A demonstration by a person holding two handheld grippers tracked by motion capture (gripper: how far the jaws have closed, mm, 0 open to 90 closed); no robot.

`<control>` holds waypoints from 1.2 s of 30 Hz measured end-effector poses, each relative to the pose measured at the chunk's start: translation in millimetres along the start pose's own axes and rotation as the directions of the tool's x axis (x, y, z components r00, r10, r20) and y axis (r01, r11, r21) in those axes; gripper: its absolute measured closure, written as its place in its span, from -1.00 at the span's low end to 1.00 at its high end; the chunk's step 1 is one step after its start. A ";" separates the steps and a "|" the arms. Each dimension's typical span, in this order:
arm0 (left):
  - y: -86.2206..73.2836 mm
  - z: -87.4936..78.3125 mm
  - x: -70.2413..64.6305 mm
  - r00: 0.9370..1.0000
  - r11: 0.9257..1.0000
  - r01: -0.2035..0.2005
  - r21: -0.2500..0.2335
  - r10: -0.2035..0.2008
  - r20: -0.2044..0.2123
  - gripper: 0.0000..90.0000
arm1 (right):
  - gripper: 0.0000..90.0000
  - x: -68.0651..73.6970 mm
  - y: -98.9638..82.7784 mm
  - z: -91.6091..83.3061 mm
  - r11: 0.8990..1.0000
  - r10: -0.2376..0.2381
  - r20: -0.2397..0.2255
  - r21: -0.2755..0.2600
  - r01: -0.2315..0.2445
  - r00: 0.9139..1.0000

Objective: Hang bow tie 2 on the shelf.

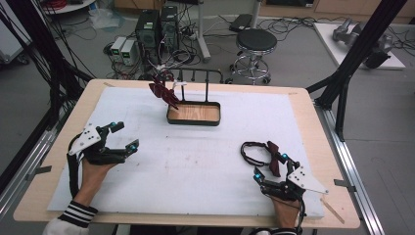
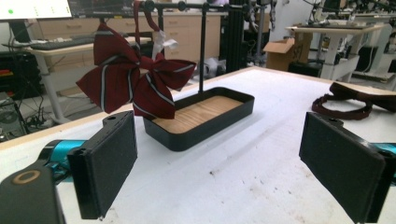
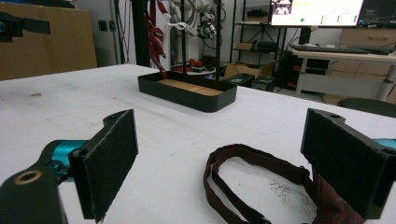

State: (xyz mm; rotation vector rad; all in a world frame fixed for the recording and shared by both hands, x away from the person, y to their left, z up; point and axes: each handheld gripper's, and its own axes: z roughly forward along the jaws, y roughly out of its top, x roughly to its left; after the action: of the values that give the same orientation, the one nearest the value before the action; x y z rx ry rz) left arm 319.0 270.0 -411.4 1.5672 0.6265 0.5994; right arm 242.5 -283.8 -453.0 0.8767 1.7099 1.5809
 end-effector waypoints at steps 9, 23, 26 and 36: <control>0.1 -4.0 1.5 1.000 1.000 0.015 -0.015 -0.015 0.002 -0.74 | -0.77 0.1 3.7 -0.4 1.000 0.002 -0.012 -0.010 -0.002 1.000; -2.7 -5.9 -2.5 1.000 1.000 -0.010 0.001 0.010 -0.001 -0.74 | -0.77 -13.6 34.4 -3.0 0.996 0.017 0.083 0.085 -0.024 0.996; -3.2 -6.0 -3.9 1.000 1.000 -0.010 -0.003 0.010 0.000 -0.74 | -0.77 -18.6 43.2 -0.9 0.989 0.034 0.094 0.137 -0.047 0.995; -6.0 -10.2 -4.8 1.000 1.000 -0.003 -0.015 0.003 -0.005 -0.73 | -0.66 -25.4 56.3 9.9 0.936 0.015 0.095 0.349 -0.047 0.995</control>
State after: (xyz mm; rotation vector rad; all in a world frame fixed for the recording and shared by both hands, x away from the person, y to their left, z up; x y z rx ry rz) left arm 308.1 274.3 -416.7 1.5531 0.6220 0.6089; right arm 267.9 -296.0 -397.1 1.1358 1.9539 1.2498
